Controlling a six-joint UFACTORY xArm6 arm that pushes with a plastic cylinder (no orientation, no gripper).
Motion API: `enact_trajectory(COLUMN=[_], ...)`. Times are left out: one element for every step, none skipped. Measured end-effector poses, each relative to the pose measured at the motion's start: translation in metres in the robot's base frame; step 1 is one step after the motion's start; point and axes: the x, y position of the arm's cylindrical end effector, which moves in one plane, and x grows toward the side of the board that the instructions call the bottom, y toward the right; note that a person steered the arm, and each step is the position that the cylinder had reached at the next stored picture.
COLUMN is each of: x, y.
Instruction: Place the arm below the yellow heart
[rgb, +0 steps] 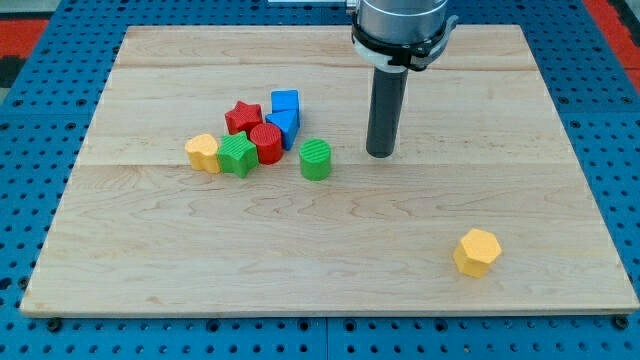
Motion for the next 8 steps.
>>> enact_trajectory(x=[-0.0001,-0.0013,-0.0017,-0.0018,-0.0018,-0.0018,-0.0018,-0.0018], y=[0.0006,0.0012,0.0012,0.0012,0.0016,0.0016,0.0029,0.004])
